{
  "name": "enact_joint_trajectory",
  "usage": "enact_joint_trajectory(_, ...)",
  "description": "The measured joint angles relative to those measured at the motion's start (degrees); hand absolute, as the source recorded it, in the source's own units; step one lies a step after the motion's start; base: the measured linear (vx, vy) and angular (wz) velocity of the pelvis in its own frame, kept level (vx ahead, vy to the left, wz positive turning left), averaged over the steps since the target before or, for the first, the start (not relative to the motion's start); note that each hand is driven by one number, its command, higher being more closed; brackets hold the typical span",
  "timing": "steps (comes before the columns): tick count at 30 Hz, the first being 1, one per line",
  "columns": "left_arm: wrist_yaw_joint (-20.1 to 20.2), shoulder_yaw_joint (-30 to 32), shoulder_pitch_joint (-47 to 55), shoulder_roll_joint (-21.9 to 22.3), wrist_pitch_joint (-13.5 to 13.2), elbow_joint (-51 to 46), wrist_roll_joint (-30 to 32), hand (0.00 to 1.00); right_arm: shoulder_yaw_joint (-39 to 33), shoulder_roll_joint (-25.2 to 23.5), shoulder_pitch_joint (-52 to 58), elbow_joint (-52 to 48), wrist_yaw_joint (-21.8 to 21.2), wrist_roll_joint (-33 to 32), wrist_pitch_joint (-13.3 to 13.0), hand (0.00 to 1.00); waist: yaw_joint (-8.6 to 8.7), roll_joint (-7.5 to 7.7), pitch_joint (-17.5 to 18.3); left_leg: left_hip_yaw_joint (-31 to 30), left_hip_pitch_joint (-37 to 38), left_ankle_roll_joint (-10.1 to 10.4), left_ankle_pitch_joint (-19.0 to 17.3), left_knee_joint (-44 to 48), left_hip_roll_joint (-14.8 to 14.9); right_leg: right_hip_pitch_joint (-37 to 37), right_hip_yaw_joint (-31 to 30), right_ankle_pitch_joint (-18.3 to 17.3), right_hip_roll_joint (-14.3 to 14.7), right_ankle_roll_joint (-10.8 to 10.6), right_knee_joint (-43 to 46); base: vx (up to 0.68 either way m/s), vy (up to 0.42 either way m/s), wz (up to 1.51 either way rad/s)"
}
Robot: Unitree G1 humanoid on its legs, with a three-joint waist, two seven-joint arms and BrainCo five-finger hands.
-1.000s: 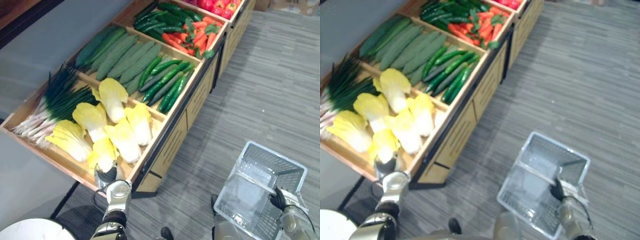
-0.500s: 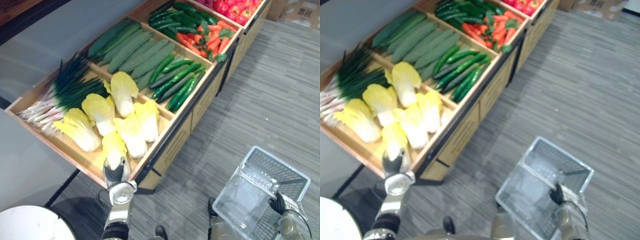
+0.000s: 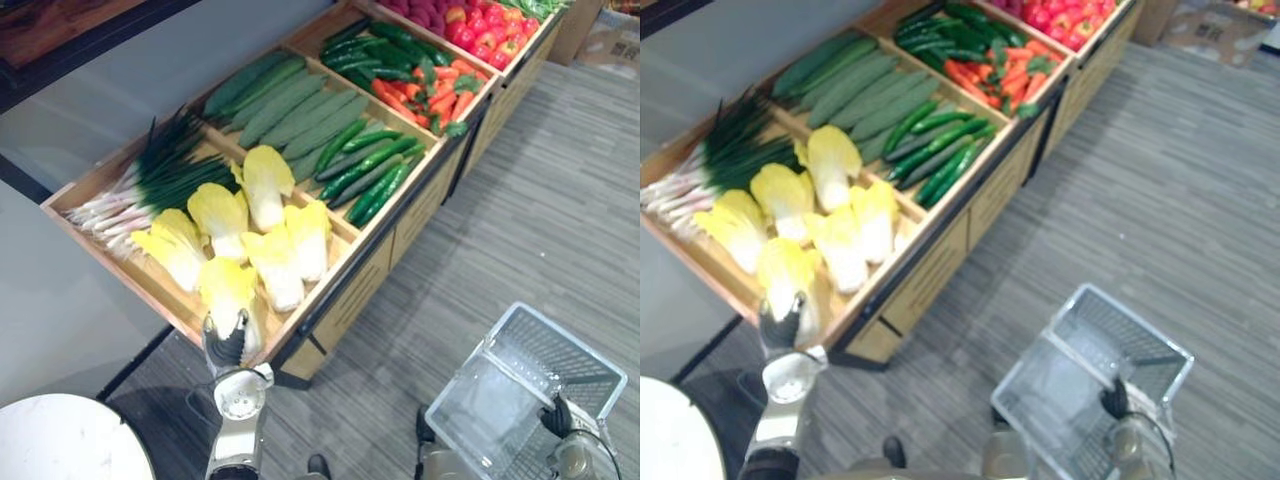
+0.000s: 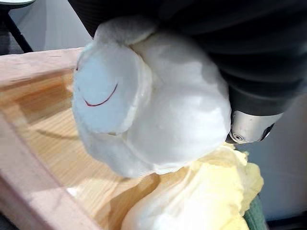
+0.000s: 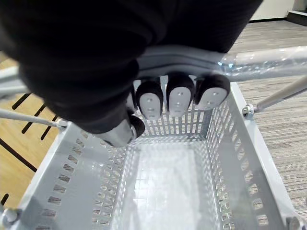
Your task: Pick vegetable in the basket
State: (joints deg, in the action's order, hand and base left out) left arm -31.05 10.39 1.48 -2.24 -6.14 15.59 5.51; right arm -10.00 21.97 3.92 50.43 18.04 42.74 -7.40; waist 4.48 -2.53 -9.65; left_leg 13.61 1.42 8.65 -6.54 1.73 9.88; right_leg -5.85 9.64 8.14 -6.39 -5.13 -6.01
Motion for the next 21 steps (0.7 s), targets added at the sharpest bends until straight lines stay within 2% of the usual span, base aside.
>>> enact_joint_trajectory(7,-1.29,3.84,1.16,0.27,0.0,-6.19,0.36,1.0,-0.45,-0.69,0.75,1.23,-1.2,0.0,-0.16,1.0,-0.23,1.72,2.73,-0.32,-0.16,-0.18,-0.11,0.15,-0.06,0.12,0.23,0.0,-0.11,0.01,0.01,0.0,-0.006,0.02)
enact_joint_trajectory(10,-2.47,5.04,1.17,0.28,0.0,-8.56,0.44,1.0,-0.43,-0.79,0.8,1.36,-1.72,0.0,-0.3,1.0,-0.23,2.04,3.04,-0.38,-0.18,-0.34,-0.21,0.42,-0.14,0.26,0.27,0.01,-0.24,0.01,0.01,0.0,0.0,0.0)
enact_joint_trajectory(14,-4.15,6.45,1.18,0.31,0.02,-14.16,3.74,1.0,-0.43,-0.78,0.85,2.2,-2.13,-0.01,-0.32,1.0,-0.21,2.07,4.35,-0.4,-0.15,-0.48,-0.31,0.54,-0.21,0.35,0.27,0.01,-0.33,0.02,0.01,0.0,0.0,0.0)
enact_joint_trajectory(17,-4.66,5.91,1.18,0.32,0.01,-19.48,4.98,1.0,-0.45,-0.62,0.82,2.36,-2.19,-0.04,-0.32,1.0,-0.18,2.04,4.92,-0.43,-0.12,-0.67,-0.46,0.87,-0.34,0.53,0.27,0.02,-0.49,0.02,0.01,0.0,0.0,0.0)
enact_joint_trajectory(21,-3.57,1.8,1.18,0.32,-0.15,-23.77,7.08,1.0,-1.13,0.04,-0.58,5.25,-2.23,-0.45,-0.28,1.0,-0.18,1.82,5.63,-0.57,0.15,-0.95,-0.93,1.61,-0.73,1.16,0.3,0.02,-1.01,0.02,0.01,-0.01,0.001,0.01)
